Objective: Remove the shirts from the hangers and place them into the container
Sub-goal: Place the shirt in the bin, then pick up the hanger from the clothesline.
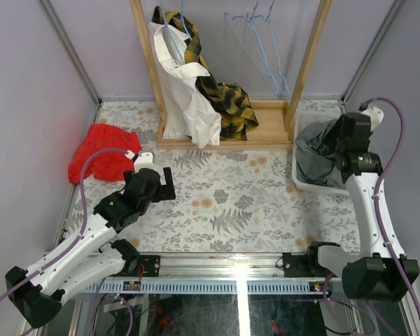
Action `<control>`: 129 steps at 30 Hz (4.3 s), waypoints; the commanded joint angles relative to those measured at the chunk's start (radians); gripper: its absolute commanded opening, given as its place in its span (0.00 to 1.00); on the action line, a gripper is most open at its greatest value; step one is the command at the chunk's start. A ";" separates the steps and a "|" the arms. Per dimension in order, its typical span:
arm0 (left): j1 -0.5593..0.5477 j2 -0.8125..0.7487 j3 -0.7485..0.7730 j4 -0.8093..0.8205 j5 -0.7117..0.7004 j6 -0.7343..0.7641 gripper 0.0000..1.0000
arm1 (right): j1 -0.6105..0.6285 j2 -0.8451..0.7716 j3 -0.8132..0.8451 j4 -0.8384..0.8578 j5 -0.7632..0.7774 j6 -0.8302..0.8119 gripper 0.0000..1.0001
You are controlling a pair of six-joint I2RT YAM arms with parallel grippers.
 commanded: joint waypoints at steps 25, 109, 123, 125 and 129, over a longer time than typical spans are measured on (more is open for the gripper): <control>0.008 -0.007 0.022 0.059 -0.039 0.001 1.00 | -0.031 -0.526 -0.397 0.296 -0.170 0.108 0.96; 0.009 -0.043 0.030 0.028 -0.073 -0.056 1.00 | 0.735 0.726 0.840 0.301 0.101 -0.209 0.76; 0.008 -0.039 0.031 0.034 -0.060 -0.051 1.00 | 0.663 0.922 1.095 0.219 -0.175 -0.258 0.64; 0.008 -0.037 0.030 0.034 -0.059 -0.050 1.00 | 0.662 0.971 1.156 0.180 -0.139 -0.258 0.58; 0.008 -0.036 0.030 0.034 -0.058 -0.050 1.00 | 0.661 0.961 1.105 0.280 -0.027 -0.275 0.39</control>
